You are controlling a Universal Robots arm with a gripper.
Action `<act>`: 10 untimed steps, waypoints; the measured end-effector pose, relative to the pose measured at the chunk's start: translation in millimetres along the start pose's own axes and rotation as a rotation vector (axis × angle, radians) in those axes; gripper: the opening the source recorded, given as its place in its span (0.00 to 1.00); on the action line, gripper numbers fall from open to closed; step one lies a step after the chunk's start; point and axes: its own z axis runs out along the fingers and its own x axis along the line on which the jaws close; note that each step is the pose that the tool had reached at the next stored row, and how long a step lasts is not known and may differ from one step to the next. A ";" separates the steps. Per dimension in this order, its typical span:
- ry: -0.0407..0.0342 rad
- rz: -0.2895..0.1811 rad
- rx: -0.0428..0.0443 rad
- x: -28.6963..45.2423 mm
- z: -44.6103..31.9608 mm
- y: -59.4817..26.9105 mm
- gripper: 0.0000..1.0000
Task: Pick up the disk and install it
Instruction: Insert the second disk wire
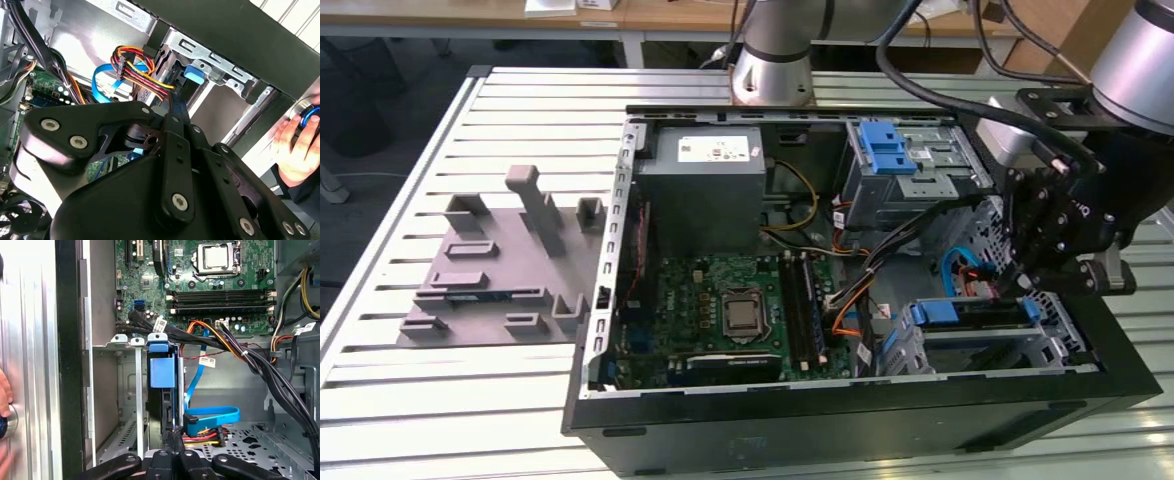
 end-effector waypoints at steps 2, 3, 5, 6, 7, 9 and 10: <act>0.0001 0.000 -0.0002 0.2 -2.6 0.0 0.11; -0.0001 0.000 -0.0002 0.3 -3.8 -0.1 0.11; 0.0001 0.000 -0.0006 0.4 -6.3 -0.1 0.11; 0.0000 0.000 -0.0008 0.5 -7.7 -0.1 0.11; 0.0001 0.000 -0.0011 0.7 -9.3 -0.2 0.11; 0.0000 0.000 -0.0016 0.8 -11.6 -0.1 0.11; 0.0000 0.000 -0.0020 0.9 -12.5 -0.1 0.11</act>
